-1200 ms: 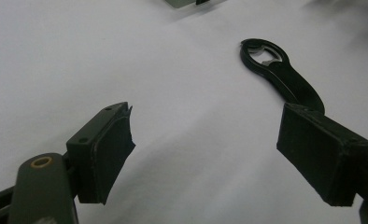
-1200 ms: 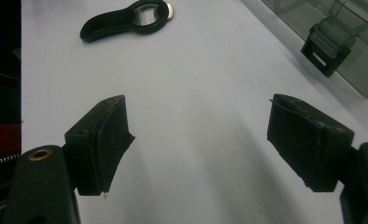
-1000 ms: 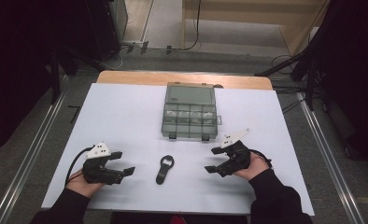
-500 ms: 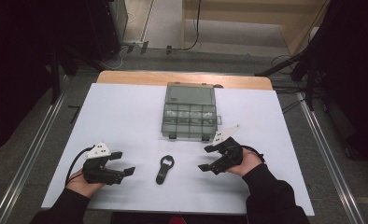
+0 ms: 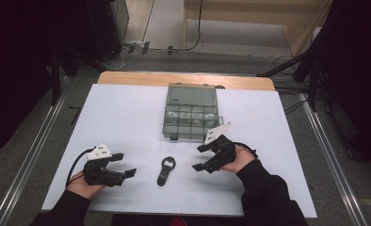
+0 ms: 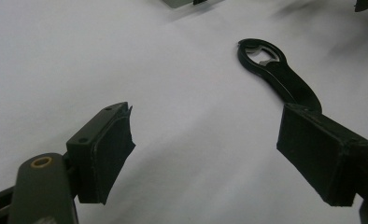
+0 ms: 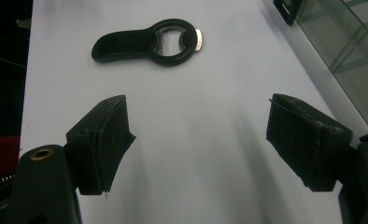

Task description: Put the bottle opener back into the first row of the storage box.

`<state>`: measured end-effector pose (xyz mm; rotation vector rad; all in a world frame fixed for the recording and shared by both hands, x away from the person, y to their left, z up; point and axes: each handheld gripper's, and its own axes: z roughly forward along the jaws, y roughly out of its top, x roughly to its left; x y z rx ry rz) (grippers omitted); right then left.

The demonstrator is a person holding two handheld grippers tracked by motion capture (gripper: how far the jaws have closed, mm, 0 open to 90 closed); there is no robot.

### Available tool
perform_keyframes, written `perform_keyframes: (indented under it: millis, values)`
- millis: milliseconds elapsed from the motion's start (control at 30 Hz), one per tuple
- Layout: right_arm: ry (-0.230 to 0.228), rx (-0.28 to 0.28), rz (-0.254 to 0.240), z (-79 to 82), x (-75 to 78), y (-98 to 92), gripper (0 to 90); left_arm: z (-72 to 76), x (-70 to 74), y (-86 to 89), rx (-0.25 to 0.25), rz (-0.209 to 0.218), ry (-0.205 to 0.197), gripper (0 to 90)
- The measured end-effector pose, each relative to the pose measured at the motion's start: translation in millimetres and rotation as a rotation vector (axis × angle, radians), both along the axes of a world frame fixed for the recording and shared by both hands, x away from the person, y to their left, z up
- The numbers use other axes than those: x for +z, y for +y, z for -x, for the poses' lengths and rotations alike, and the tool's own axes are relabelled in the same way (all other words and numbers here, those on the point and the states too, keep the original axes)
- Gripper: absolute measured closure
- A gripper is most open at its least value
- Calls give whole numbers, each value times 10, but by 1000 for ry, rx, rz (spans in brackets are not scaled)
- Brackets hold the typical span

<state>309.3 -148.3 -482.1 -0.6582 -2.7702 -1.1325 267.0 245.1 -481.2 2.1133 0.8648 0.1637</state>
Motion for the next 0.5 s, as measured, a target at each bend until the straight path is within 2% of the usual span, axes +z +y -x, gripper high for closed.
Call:
perform_keyframes:
  millis: [233, 367, 433, 500]
  values:
    - [-9, 44, 6, -59, 35, 139, 234, 4, 5, 3, -1, -2, 2, 176]
    - [-23, 93, 16, -95, 51, 214, 236, 4, 4, 5, -1, 0, 3, 176]
    - [-23, 94, 18, -101, 59, 228, 236, 4, 3, 4, 1, 0, 1, 176]
    - [-29, 113, 4, -140, 68, 270, 236, 3, 5, 7, -1, -1, 4, 176]
